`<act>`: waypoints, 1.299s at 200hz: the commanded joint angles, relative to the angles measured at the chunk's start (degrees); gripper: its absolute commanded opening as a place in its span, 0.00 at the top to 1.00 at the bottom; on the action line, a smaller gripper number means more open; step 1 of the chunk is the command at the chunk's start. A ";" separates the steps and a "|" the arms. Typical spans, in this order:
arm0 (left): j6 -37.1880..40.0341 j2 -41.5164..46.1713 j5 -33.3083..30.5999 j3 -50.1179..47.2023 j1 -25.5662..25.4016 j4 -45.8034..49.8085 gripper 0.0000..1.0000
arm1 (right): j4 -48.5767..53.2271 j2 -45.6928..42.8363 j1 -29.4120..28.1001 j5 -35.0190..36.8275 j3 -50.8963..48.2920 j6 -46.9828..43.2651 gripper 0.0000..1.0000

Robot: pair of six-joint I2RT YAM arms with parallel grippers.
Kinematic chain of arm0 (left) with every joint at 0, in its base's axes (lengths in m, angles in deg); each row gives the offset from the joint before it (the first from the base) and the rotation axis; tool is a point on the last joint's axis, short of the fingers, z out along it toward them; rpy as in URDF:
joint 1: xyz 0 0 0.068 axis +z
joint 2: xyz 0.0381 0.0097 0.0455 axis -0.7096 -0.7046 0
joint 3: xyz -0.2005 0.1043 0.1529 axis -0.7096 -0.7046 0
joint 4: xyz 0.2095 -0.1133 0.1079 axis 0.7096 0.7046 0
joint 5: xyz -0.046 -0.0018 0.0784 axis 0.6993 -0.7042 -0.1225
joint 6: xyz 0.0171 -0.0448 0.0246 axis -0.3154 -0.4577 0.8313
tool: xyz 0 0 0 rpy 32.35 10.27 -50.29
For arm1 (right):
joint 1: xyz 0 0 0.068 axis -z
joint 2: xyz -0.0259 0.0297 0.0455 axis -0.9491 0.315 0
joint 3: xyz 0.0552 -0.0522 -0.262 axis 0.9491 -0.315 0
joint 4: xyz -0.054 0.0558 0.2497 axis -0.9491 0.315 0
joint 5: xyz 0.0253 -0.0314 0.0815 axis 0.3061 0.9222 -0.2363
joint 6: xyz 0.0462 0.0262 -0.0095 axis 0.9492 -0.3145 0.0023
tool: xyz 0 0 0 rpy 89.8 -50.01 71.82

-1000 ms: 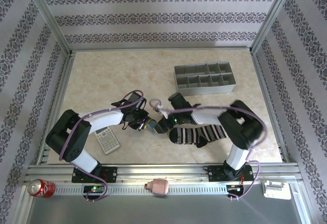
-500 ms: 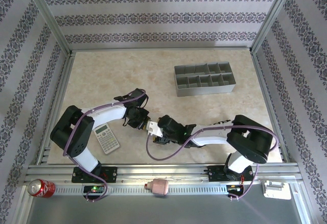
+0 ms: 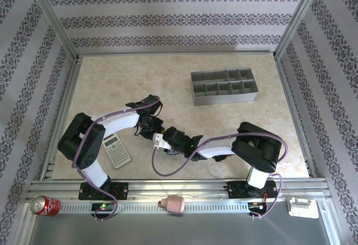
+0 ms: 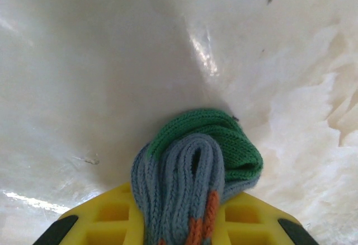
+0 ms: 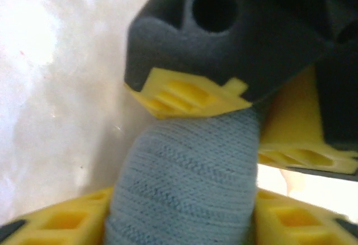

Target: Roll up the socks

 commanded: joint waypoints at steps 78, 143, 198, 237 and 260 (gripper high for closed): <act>2.05 10.35 -9.03 -1.56 6.08 -0.77 0.36 | 11.16 -2.31 4.63 -4.84 1.32 12.10 1.00; 5.11 18.54 -13.75 -2.17 9.67 -1.35 0.22 | 23.91 -5.77 11.28 -14.25 4.07 23.10 1.00; 10.73 19.51 -7.34 -4.17 7.80 -12.45 0.25 | 35.64 -7.66 15.82 -19.75 11.06 33.14 1.00; 7.87 18.20 -3.22 -8.02 4.33 -23.29 0.25 | 38.72 -6.66 16.90 -24.13 14.48 37.01 1.00; 4.95 16.05 -2.16 -8.99 2.38 -27.66 0.25 | 40.93 -6.06 18.06 -25.27 17.09 38.49 1.00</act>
